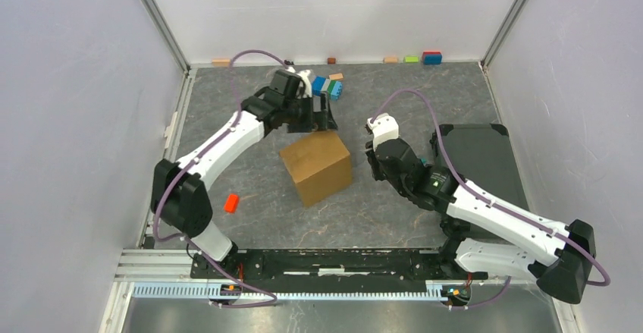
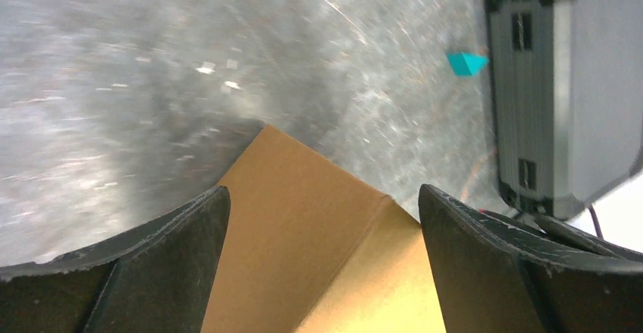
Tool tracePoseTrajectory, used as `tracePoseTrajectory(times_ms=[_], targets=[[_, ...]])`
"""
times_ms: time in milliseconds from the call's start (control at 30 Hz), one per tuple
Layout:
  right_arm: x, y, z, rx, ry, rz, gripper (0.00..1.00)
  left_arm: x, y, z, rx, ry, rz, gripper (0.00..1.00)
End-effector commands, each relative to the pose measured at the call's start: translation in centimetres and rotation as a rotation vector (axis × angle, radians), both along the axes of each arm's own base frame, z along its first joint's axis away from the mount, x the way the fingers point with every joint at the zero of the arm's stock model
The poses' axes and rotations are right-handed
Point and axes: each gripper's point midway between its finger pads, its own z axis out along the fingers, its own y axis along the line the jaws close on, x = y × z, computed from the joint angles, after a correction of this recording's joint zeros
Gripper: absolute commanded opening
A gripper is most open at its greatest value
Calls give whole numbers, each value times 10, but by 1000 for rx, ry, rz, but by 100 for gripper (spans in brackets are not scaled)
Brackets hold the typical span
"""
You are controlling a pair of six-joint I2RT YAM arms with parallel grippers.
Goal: Unpack the express box
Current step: Adjust the express box at the center of the board.
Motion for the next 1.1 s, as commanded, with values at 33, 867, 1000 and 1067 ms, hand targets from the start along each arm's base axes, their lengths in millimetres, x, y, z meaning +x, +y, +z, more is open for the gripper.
tracePoseTrajectory(times_ms=[33, 867, 1000, 1067], targets=[[-1, -1, 26, 60, -47, -8, 0, 3, 83, 0, 127, -44, 141, 98], [-1, 17, 24, 52, -49, 46, 0, -31, 76, 46, -215, -103, 80, 100], [-1, 20, 23, 51, -45, 57, 0, -34, 78, 51, -222, -93, 80, 100], [-1, 20, 23, 51, -43, 61, 0, -35, 99, 45, -122, -95, 162, 100]])
